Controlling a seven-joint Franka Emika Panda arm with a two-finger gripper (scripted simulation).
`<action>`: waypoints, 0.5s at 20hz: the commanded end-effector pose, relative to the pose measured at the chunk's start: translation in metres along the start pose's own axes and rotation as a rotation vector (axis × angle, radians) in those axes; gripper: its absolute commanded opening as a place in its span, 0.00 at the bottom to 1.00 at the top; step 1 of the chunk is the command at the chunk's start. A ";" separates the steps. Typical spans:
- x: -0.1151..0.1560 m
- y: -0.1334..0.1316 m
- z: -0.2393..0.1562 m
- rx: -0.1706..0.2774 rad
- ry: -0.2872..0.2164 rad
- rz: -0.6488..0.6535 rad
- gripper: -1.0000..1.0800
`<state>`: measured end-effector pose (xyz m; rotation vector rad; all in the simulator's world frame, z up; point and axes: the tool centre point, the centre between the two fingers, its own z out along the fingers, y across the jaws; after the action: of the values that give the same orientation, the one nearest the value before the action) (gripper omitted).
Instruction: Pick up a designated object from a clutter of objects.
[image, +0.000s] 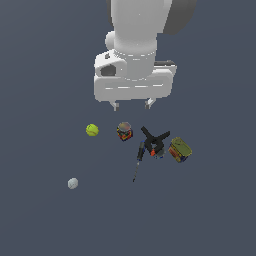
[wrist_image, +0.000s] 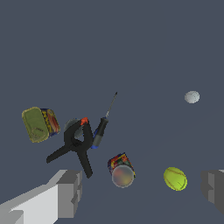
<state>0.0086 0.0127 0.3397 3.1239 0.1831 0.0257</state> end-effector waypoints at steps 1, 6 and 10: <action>0.006 0.006 0.005 0.001 -0.001 -0.018 0.96; 0.022 0.023 0.019 0.005 -0.002 -0.071 0.96; 0.038 0.041 0.035 0.009 -0.002 -0.128 0.96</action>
<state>0.0444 -0.0175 0.3120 3.1166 0.3497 0.0214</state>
